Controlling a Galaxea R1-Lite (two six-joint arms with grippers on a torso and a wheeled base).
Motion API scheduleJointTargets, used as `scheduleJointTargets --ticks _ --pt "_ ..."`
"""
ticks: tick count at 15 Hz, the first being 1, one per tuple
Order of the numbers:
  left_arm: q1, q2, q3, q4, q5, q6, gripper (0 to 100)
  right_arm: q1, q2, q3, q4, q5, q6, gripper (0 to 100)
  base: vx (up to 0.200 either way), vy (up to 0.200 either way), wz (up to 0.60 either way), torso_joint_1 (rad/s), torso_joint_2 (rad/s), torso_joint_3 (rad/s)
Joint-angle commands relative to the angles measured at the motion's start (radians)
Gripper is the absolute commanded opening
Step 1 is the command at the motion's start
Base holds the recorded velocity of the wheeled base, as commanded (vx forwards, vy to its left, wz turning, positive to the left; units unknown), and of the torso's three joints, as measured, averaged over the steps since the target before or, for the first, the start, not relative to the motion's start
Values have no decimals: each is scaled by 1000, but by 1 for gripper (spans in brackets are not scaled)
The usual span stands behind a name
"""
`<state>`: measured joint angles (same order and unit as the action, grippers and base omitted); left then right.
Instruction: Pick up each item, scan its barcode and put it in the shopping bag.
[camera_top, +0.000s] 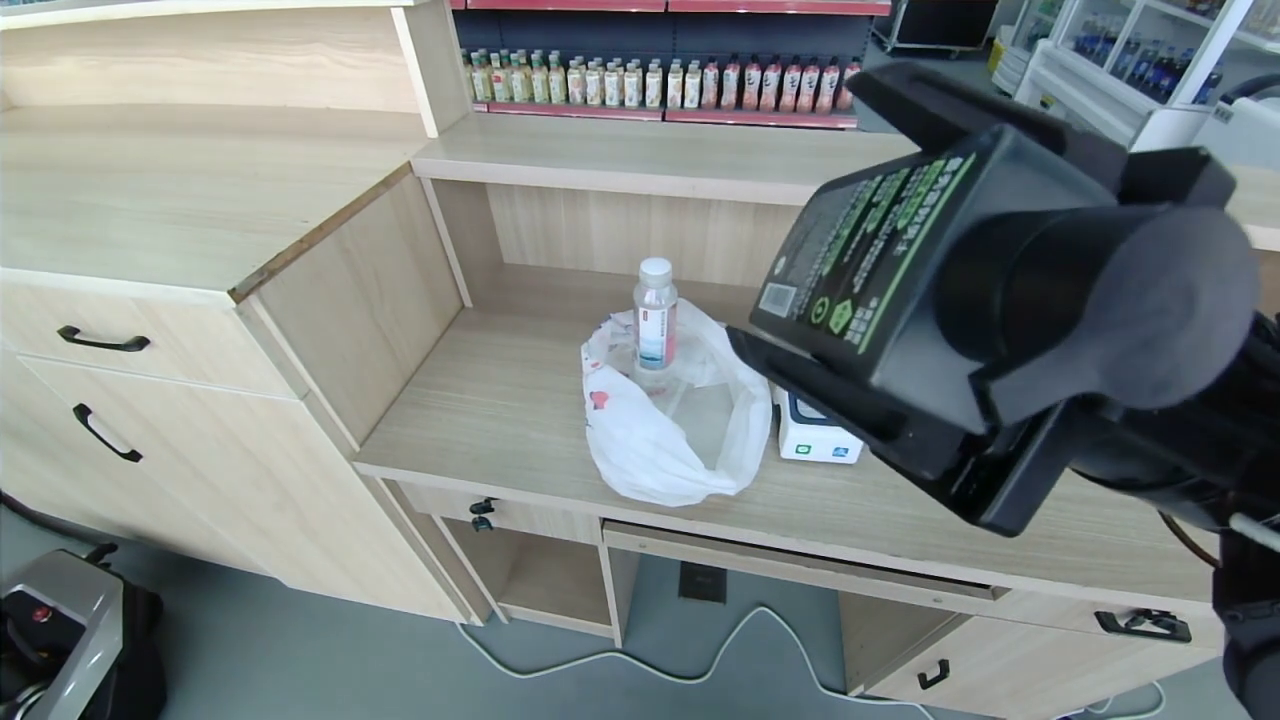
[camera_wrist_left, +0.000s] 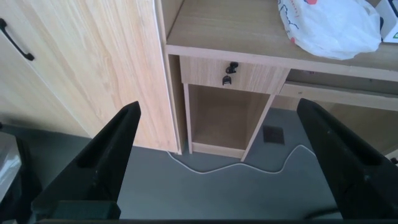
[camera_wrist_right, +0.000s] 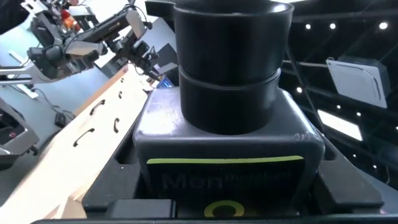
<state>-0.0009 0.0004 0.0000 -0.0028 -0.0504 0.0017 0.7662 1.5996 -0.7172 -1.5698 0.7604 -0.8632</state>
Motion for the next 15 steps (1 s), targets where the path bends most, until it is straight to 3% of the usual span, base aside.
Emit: scheduleJointTargets --ticks 1,9,15 --pt "1 0 0 0 0 0 100 4 -17 39 -1 -1 -4 0 0 0 0 0 0 0" --pt "-1 0 0 0 0 0 100 7 53 32 -1 -9 -13 0 0 0 0 0 0 0" --pt "-1 0 0 0 0 0 100 45 171 -100 -1 -12 -13 0 0 0 0 0 0 0"
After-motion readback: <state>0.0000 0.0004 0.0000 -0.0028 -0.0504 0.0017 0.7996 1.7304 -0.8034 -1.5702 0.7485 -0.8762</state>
